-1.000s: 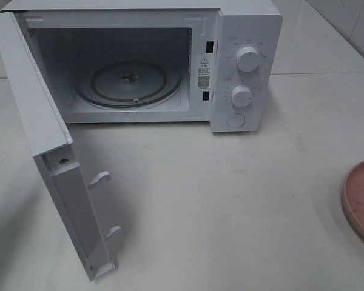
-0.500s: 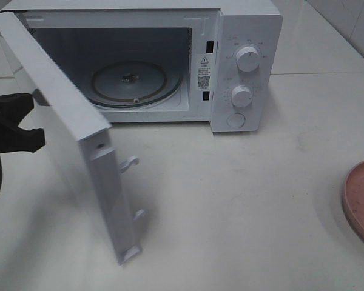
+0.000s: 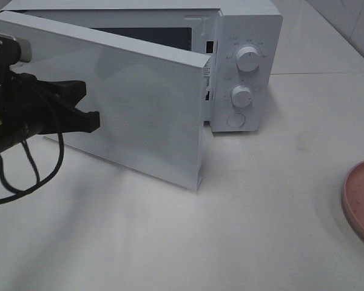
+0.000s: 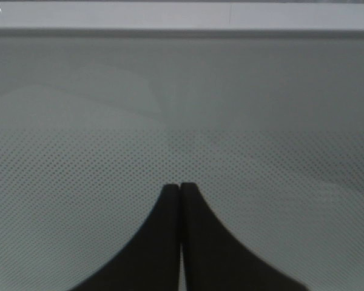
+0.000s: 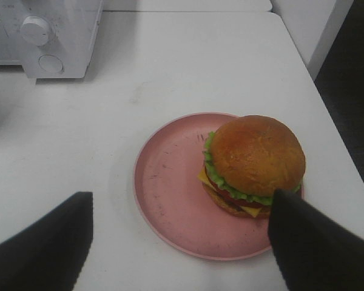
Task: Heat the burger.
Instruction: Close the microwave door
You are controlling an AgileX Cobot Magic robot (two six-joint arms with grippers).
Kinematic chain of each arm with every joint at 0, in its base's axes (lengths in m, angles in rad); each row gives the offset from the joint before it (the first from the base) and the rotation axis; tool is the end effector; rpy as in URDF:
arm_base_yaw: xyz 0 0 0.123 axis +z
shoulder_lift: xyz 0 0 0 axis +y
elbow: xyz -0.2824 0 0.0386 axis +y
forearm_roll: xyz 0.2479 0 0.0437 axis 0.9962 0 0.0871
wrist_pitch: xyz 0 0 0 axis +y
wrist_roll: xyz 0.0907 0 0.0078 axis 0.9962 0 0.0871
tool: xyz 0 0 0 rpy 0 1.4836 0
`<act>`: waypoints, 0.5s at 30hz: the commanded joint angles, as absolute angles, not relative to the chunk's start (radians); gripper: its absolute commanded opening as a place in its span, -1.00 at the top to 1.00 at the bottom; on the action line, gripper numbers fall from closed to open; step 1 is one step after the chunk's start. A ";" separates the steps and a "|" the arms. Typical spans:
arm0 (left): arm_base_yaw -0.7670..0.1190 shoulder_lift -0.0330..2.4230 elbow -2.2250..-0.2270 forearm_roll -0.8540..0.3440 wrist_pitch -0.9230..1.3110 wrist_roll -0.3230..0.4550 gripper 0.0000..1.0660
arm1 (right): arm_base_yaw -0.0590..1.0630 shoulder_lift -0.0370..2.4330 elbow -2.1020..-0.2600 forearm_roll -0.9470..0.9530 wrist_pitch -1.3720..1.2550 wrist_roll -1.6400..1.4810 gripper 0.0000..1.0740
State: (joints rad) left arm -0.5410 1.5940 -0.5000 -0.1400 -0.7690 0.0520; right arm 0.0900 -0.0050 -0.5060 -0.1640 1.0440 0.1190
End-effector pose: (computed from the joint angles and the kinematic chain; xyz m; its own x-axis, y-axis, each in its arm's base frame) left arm 0.2494 -0.1396 0.1823 -0.2269 0.0795 -0.9707 0.4212 0.9066 -0.0242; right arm -0.0051 -0.0134 0.2810 -0.4225 -0.0024 -0.9064 0.0534 0.9982 -0.0275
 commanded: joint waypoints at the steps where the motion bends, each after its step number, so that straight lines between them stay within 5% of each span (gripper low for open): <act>1: -0.568 1.650 -0.576 -0.234 -0.787 0.046 1.00 | 0.082 -0.032 -0.507 -0.167 1.037 0.113 -0.42; 15: -0.586 1.826 -0.810 -0.260 -0.777 0.049 1.00 | 0.082 -0.032 -0.507 -0.167 1.037 0.113 -0.42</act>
